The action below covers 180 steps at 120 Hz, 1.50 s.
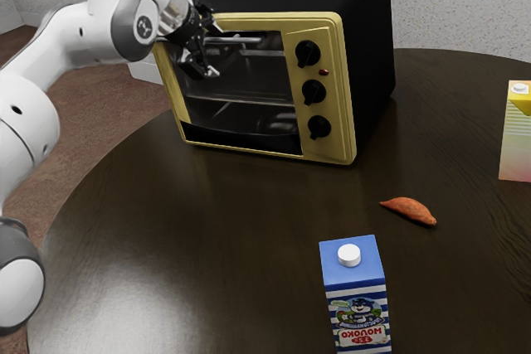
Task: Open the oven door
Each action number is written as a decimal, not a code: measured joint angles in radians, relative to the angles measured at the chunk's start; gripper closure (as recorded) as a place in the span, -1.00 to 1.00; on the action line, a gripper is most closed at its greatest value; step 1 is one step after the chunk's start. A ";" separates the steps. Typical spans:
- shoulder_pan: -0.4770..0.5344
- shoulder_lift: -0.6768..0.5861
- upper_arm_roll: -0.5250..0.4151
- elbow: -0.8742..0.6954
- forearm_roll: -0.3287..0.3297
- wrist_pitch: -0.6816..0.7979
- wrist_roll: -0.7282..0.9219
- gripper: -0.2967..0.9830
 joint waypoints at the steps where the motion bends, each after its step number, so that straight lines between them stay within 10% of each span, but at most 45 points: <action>1: 0.001 0.001 0.000 0.000 0.000 0.000 0.000 -0.53; 68: 0.023 -0.008 -0.006 -0.071 0.001 0.035 -0.002 -0.53; 149: 0.097 -0.728 -0.002 -1.020 0.044 0.225 -0.036 -0.53; 180: -0.168 -0.709 -0.098 -0.682 0.057 -0.367 -0.191 -0.53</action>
